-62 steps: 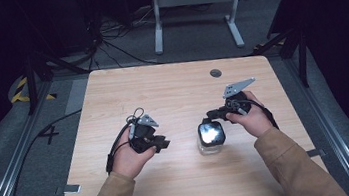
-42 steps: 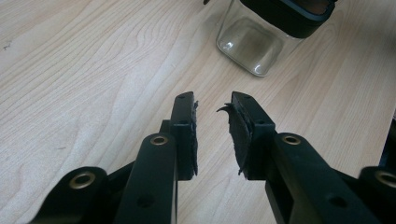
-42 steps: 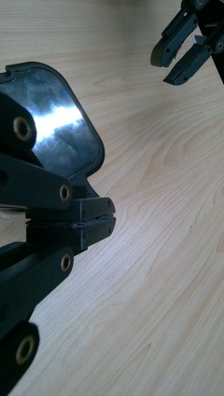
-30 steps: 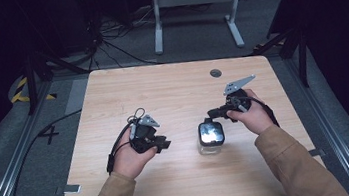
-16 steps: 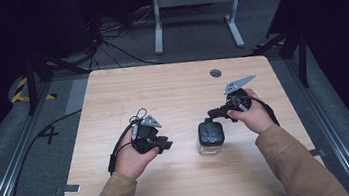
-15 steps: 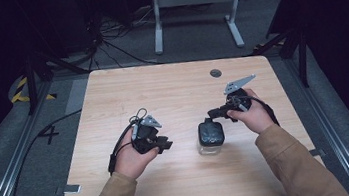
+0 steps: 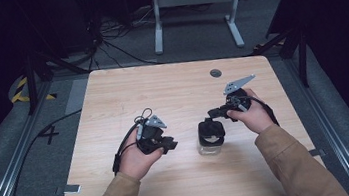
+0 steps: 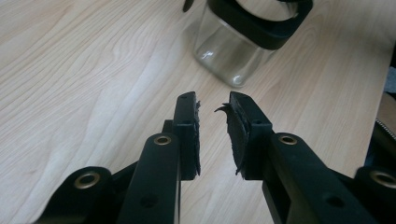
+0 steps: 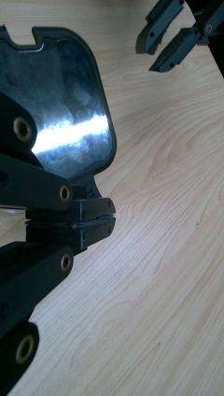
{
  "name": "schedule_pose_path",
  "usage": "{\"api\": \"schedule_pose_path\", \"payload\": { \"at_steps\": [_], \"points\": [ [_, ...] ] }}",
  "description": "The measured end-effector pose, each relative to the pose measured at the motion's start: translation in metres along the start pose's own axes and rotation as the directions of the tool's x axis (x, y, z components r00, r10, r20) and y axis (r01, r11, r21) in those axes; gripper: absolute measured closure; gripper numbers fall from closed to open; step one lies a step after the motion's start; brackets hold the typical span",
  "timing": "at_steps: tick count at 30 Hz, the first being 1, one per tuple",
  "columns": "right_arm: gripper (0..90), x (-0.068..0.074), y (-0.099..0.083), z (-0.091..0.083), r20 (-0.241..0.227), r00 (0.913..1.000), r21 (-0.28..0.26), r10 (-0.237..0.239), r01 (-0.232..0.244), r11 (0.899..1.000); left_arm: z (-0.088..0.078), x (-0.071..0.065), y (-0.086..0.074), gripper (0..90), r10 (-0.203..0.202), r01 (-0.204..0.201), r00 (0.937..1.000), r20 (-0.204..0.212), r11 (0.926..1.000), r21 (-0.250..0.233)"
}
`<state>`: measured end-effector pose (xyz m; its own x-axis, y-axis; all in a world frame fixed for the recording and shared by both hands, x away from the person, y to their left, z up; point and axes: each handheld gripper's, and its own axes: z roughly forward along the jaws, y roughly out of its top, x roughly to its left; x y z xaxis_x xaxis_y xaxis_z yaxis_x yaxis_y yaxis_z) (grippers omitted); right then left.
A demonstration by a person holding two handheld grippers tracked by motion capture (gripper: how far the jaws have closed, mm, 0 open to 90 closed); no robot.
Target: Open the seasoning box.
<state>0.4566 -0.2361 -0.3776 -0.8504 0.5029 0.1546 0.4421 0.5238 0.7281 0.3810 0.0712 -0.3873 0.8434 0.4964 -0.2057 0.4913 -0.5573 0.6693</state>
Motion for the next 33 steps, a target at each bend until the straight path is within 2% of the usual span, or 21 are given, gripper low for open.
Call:
{"api": "schedule_pose_path", "payload": {
  "at_steps": [6,7,11,14,16,17,20,22,25,26,27,28,30,33],
  "points": [
    [90.0,0.000,-0.001,0.001,0.018,0.9998,0.002,-0.009,0.009,1.000,0.016,-0.013,0.013,78.1,0.032,-0.032,0.9988,0.038,0.9995,-0.010],
    [90.0,0.000,-0.001,0.001,0.018,0.9998,0.002,-0.009,0.009,1.000,0.019,-0.015,0.016,78.1,0.030,-0.029,0.9985,0.046,0.9993,-0.023],
    [90.0,0.000,0.000,0.001,0.021,0.9998,0.003,-0.007,0.007,1.000,0.030,-0.027,0.031,80.8,0.071,-0.065,0.9943,0.080,0.9952,-0.073],
    [90.0,0.001,-0.001,0.000,0.031,0.9995,0.002,-0.008,0.008,1.000,0.033,-0.033,0.037,81.3,0.072,-0.061,0.9937,0.086,0.9908,-0.120],
    [89.4,0.001,-0.002,-0.001,0.034,0.9994,-0.007,-0.012,0.012,1.000,0.034,-0.034,0.039,81.4,0.080,-0.069,0.9936,0.080,0.9891,-0.130],
    [88.8,0.001,-0.003,-0.004,0.032,0.9994,-0.024,-0.011,0.012,1.000,0.035,-0.034,0.040,81.4,0.080,-0.069,0.9937,0.079,0.9891,-0.130],
    [89.6,0.008,-0.009,-0.025,0.034,0.9993,-0.098,-0.014,0.017,0.995,0.034,-0.031,0.040,81.4,0.078,-0.068,0.9943,0.073,0.9893,-0.129],
    [89.9,0.014,-0.014,-0.037,0.037,0.9992,-0.108,-0.018,0.021,0.994,0.034,-0.030,0.039,81.2,0.064,-0.053,0.9952,0.074,0.9893,-0.136],
    [90.0,0.022,-0.025,-0.049,0.036,0.9988,-0.090,-0.032,0.035,0.995,0.034,-0.030,0.039,81.0,0.063,-0.052,0.9953,0.073,0.9886,-0.141],
    [90.0,0.029,-0.036,-0.054,-0.022,0.9994,-0.060,-0.027,0.025,0.998,0.034,-0.030,0.039,80.7,0.066,-0.055,0.9954,0.070,0.9883,-0.142],
    [90.0,0.029,-0.036,-0.054,-0.022,0.9994,-0.060,-0.027,0.025,0.998,0.034,-0.030,0.039,80.7,0.066,-0.055,0.9954,0.070,0.9883,-0.142],
    [90.0,0.033,-0.042,-0.055,-0.052,0.9981,-0.045,-0.032,0.030,0.999,0.034,-0.029,0.040,80.7,0.067,-0.057,0.9953,0.070,0.9892,-0.135],
    [90.0,0.041,-0.049,-0.053,-0.062,0.9969,-0.005,-0.049,0.049,0.999,0.035,-0.029,0.040,80.8,0.063,-0.053,0.9954,0.073,0.9895,-0.135],
    [90.0,0.051,-0.049,-0.046,-0.064,0.9945,-0.008,-0.083,0.083,0.997,0.038,-0.031,0.041,80.6,0.067,-0.057,0.9950,0.073,0.9895,-0.133]
  ]
}}
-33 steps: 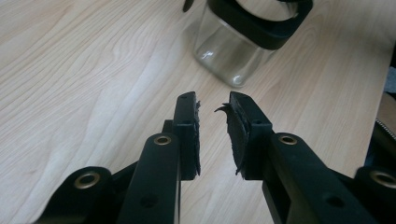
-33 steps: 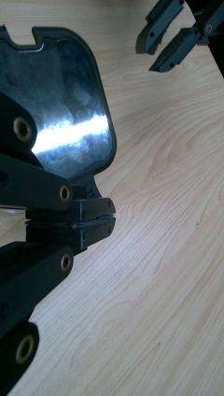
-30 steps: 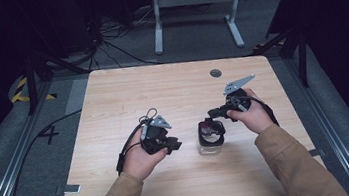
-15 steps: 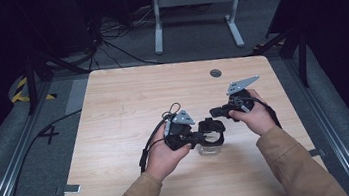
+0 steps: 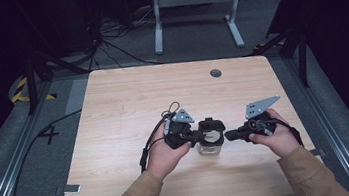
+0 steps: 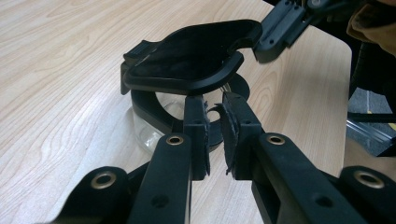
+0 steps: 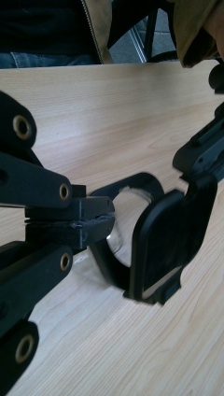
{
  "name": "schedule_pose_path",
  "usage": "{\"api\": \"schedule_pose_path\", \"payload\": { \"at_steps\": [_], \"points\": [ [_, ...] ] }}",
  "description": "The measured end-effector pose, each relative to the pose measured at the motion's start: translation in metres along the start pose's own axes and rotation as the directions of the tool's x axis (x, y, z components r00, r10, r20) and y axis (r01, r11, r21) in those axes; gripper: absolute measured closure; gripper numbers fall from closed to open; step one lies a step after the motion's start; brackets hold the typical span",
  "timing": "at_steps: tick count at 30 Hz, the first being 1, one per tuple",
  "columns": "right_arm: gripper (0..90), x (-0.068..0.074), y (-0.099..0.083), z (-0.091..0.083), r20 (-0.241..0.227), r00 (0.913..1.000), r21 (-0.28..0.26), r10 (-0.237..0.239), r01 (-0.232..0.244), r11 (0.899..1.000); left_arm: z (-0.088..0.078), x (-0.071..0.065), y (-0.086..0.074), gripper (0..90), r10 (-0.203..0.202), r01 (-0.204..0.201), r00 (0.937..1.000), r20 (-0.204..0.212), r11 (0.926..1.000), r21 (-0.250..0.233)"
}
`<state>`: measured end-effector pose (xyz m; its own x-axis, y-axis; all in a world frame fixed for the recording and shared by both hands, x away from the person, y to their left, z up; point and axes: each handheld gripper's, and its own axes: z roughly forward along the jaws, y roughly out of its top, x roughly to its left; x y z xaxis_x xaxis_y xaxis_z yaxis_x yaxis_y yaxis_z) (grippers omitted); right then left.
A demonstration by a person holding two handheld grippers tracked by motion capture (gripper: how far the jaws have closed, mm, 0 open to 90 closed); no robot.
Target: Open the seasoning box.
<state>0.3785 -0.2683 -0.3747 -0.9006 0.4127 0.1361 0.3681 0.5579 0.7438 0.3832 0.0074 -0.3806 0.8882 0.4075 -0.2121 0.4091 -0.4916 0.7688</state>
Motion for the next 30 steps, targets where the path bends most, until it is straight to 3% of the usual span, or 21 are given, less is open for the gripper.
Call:
{"api": "schedule_pose_path", "payload": {
  "at_steps": [10,20,30],
  "points": [
    [90.0,0.005,0.011,0.004,0.036,0.9993,-0.096,-0.011,0.014,0.995,0.011,0.003,-0.004,79.7,0.002,-0.001,0.9997,-0.026,0.9993,0.037],
    [90.0,0.002,0.020,-0.002,0.055,0.9985,-0.141,0.004,0.004,0.990,0.015,0.003,-0.004,79.7,0.008,-0.005,0.9993,-0.037,0.9977,0.067],
    [90.0,-0.003,0.035,-0.002,0.074,0.9970,-0.175,0.021,-0.007,0.985,0.014,0.002,-0.004,79.5,0.013,-0.011,0.9993,-0.036,0.9976,0.068]
  ]
}}
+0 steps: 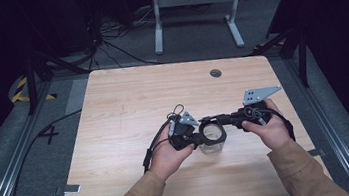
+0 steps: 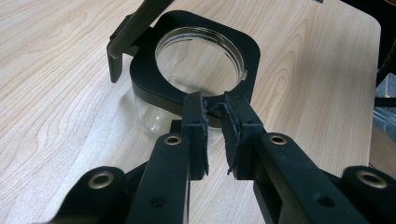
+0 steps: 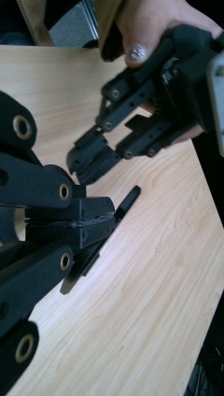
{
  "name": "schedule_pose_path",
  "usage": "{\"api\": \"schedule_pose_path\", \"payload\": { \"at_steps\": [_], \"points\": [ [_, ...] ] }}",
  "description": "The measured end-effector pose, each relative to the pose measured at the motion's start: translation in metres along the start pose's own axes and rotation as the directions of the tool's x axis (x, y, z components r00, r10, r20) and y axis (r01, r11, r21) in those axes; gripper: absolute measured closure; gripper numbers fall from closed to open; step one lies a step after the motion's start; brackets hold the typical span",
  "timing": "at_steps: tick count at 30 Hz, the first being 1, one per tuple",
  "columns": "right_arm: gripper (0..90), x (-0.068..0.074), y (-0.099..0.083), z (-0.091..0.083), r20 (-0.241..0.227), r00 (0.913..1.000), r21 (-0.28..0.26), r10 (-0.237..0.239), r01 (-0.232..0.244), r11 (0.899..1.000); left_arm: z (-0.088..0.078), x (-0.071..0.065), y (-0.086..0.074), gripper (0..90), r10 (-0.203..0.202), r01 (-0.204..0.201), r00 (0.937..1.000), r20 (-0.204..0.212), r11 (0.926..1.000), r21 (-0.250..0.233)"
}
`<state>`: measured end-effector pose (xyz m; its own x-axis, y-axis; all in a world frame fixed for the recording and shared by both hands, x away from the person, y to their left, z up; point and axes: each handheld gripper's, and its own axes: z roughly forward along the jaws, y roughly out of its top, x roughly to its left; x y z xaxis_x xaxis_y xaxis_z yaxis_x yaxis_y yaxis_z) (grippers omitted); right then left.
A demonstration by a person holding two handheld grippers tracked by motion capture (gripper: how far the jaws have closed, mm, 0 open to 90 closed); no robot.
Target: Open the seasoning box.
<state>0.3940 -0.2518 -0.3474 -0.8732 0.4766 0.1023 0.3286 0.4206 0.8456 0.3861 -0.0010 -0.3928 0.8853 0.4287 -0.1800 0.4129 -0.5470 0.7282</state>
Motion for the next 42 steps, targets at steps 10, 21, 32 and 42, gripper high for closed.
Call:
{"api": "schedule_pose_path", "payload": {
  "at_steps": [10,21,32,42],
  "points": [
    [90.0,-0.001,0.002,0.006,0.006,1.0000,0.009,0.002,-0.002,1.000,0.017,-0.010,0.013,79.2,0.018,-0.019,0.9996,-0.020,0.9983,-0.055],
    [90.0,-0.004,0.005,0.007,0.031,0.9995,-0.005,0.001,-0.001,1.000,0.023,-0.012,0.015,83.6,-0.003,0.002,0.9998,-0.021,0.9987,-0.050],
    [90.0,-0.018,0.012,0.016,0.096,0.9945,-0.026,0.040,-0.038,0.999,0.023,-0.013,0.016,85.1,0.003,-0.004,0.9997,-0.023,0.9991,-0.043],
    [90.0,-0.027,0.016,0.025,0.144,0.9874,-0.027,0.065,-0.061,0.998,0.023,-0.013,0.015,85.4,-0.001,0.000,0.9998,-0.019,0.9990,-0.045]
  ]
}}
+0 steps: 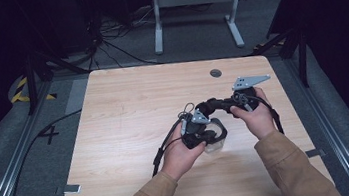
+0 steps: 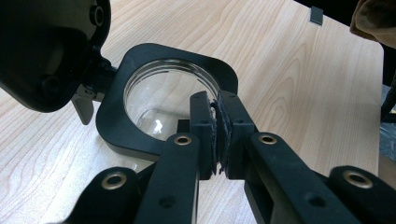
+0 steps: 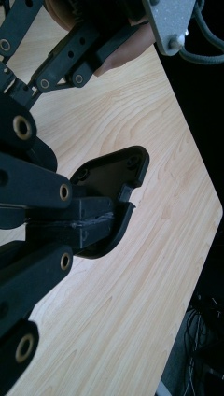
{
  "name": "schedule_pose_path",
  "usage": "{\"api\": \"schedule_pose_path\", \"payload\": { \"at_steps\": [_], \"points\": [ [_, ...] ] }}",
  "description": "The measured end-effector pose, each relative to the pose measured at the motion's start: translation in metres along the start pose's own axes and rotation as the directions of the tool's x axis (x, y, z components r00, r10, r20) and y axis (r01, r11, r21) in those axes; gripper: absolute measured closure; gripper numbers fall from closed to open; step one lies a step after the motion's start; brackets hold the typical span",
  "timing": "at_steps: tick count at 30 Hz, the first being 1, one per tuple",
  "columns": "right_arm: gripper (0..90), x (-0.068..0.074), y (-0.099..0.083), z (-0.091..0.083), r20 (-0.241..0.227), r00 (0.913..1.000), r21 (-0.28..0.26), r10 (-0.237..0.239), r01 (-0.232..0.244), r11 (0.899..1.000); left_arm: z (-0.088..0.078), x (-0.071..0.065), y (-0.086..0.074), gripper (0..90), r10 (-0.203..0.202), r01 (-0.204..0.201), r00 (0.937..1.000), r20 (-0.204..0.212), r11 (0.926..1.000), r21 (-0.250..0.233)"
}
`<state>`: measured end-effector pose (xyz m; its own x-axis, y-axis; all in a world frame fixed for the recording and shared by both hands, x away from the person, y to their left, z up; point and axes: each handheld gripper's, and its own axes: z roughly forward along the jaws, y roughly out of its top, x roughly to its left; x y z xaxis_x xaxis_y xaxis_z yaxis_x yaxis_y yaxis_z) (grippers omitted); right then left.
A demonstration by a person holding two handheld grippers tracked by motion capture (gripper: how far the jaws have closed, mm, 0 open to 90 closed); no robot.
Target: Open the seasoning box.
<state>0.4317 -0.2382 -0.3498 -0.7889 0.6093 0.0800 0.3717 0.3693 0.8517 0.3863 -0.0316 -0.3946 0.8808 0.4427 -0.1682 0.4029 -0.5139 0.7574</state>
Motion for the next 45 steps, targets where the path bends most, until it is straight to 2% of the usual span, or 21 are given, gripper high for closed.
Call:
{"api": "schedule_pose_path", "payload": {
  "at_steps": [4,6,10,14,16,20,24,26,30,35,37,41,45],
  "points": [
    [90.0,0.006,-0.004,-0.008,-0.012,0.9996,0.000,-0.027,0.027,1.000,-0.004,0.002,-0.001,81.7,0.010,-0.010,0.9998,-0.018,0.9999,0.004],
    [90.0,0.007,-0.011,-0.016,0.005,0.9993,0.005,-0.037,0.037,0.999,-0.009,0.004,-0.001,81.7,0.008,-0.008,0.9999,-0.015,0.9999,-0.011],
    [90.0,0.006,-0.029,-0.027,0.034,0.9989,0.033,-0.032,0.031,0.999,-0.017,0.005,-0.002,81.5,-0.001,0.000,0.9997,-0.023,0.9995,-0.032],
    [90.0,0.002,-0.052,-0.036,0.049,0.9987,0.065,0.012,-0.015,0.998,-0.029,0.010,-0.005,80.8,-0.014,0.013,0.9992,-0.038,0.9993,-0.034],
    [90.0,0.003,-0.058,-0.035,0.048,0.9987,0.086,0.018,-0.022,0.996,-0.031,0.011,-0.006,80.4,-0.017,0.016,0.9988,-0.046,0.9994,-0.031],
    [90.0,0.007,-0.077,-0.028,0.036,0.9991,0.150,0.021,-0.026,0.988,-0.047,0.019,-0.017,79.5,-0.024,0.023,0.9974,-0.068,0.9997,-0.012],
    [90.0,0.009,-0.080,-0.023,0.024,0.9995,0.162,0.023,-0.027,0.986,-0.064,0.029,-0.029,79.2,-0.053,0.052,0.9936,-0.099,0.9985,-0.013],
    [90.0,0.009,-0.081,-0.022,0.019,0.9997,0.169,0.016,-0.019,0.986,-0.068,0.032,-0.031,78.9,-0.056,0.055,0.9930,-0.104,0.9985,-0.009],
    [90.0,0.013,-0.082,-0.018,0.006,0.9999,0.190,0.013,-0.014,0.982,-0.089,0.042,-0.039,77.7,-0.090,0.089,0.9888,-0.119,0.9959,-0.017],
    [90.0,0.015,-0.083,-0.016,-0.005,1.0000,0.197,0.009,-0.007,0.980,-0.104,0.050,-0.044,77.2,-0.108,0.104,0.9839,-0.143,0.9940,-0.034],
    [90.0,0.016,-0.084,-0.015,-0.010,0.9999,0.201,0.005,-0.003,0.980,-0.105,0.051,-0.044,77.2,-0.122,0.117,0.9827,-0.140,0.9922,-0.044],
    [90.0,0.015,-0.085,-0.019,-0.020,0.9996,0.189,0.020,-0.016,0.982,-0.107,0.053,-0.045,76.8,-0.120,0.116,0.9822,-0.145,0.9927,-0.033],
    [90.0,0.012,-0.082,-0.033,0.002,0.9999,0.158,0.013,-0.013,0.987,-0.115,0.055,-0.048,76.0,-0.106,0.103,0.9821,-0.156,0.9943,-0.028]
  ]
}}
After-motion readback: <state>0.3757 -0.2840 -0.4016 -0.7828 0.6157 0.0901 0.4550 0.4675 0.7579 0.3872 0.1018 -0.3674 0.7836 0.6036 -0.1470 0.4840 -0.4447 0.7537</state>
